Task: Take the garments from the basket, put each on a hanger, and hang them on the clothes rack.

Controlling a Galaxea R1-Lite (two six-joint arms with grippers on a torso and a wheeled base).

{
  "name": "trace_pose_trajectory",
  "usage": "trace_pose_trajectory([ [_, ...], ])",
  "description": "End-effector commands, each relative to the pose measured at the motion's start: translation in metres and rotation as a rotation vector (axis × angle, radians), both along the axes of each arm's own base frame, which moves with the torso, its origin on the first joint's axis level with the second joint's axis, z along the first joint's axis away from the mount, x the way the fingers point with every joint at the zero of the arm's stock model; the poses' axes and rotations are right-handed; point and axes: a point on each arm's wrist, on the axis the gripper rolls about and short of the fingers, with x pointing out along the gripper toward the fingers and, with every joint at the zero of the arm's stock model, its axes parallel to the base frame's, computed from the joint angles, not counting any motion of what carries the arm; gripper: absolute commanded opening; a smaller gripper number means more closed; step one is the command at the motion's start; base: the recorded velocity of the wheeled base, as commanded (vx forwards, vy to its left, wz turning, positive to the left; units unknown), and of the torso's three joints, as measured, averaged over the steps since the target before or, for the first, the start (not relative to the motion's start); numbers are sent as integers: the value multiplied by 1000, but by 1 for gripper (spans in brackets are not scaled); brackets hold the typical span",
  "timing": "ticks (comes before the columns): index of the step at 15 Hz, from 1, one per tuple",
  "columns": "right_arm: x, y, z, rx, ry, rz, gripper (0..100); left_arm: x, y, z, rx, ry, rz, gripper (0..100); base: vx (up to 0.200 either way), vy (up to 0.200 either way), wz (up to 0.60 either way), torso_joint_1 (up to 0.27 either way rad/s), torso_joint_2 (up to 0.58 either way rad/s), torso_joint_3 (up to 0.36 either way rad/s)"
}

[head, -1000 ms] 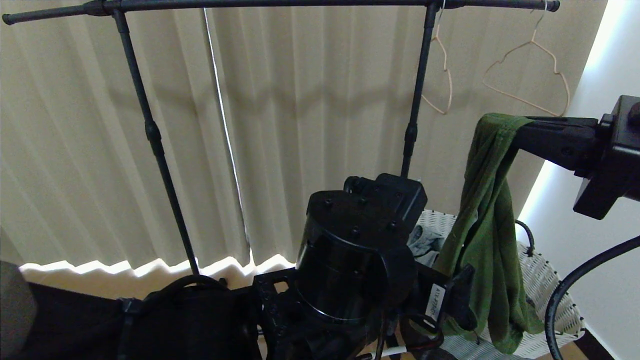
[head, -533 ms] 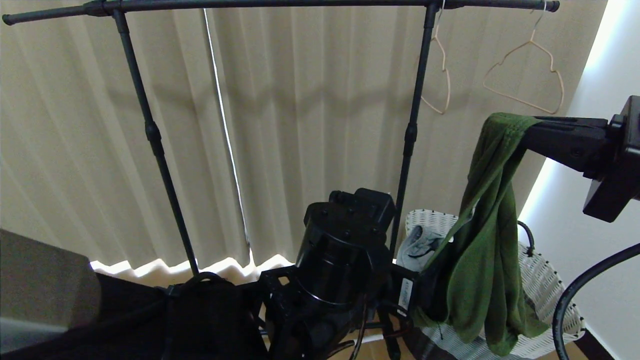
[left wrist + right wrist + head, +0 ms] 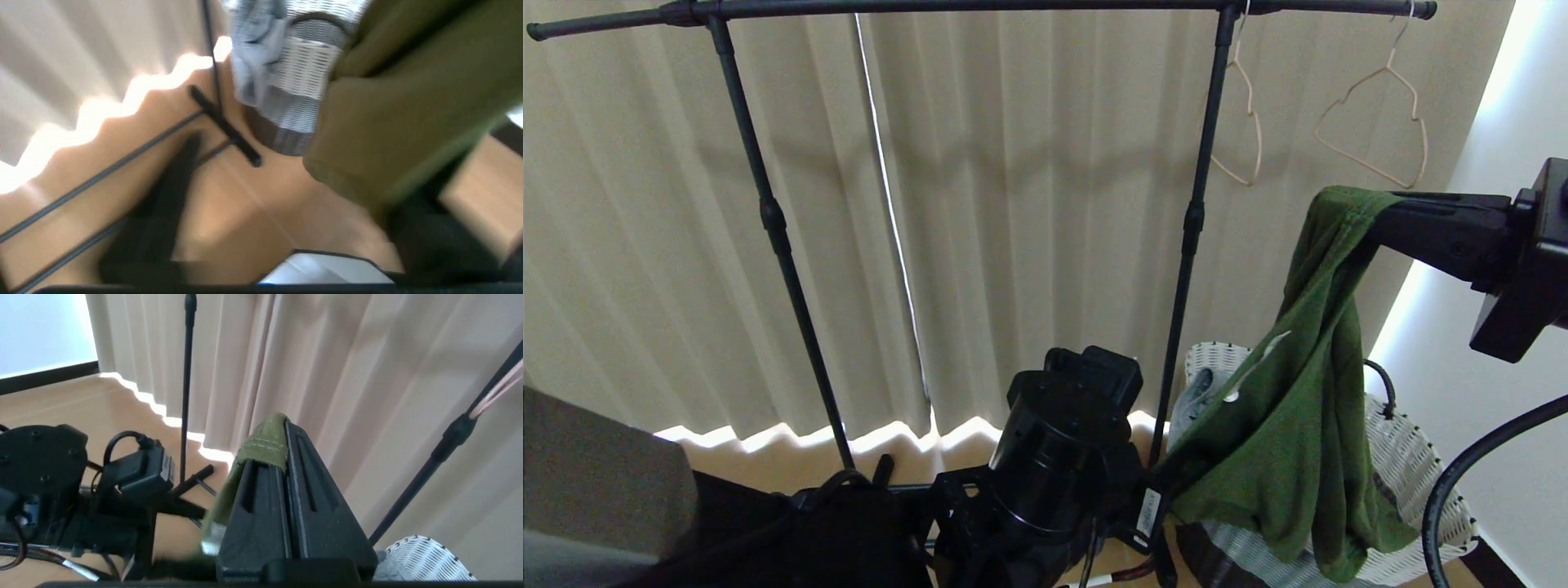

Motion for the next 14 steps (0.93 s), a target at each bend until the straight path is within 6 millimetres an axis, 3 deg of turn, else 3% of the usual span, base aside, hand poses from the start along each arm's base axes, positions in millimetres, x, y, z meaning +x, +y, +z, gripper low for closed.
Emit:
trace_pose_trajectory([
  [1,1,0,0,-1,0,-3,0,-1,3,0,10,-15,28,0,0,0,0,0,0,0],
  [3,3,-3,-1,-1,2,-23,0,-9,12,2,36,-66,131,0,0,0,0,0,0,0],
  [4,2,-5,-4,-3,11,-33,0,-20,27,16,-4,-96,149,0,0,0,0,0,0,0],
  [6,-2,-8,-3,6,4,-31,0,-32,53,60,-99,-167,154,0,0,0,0,0,0,0],
  [10,-5,-10,3,34,-18,-30,0,-16,110,110,-41,-252,294,0,0,0,0,0,0,0],
  [11,-5,-10,9,88,-49,-29,0,-21,123,137,-62,-283,295,0,0,0,0,0,0,0],
  [14,4,-9,16,132,-67,-46,0,-30,139,184,-88,-354,208,0,0,0,0,0,0,0],
])
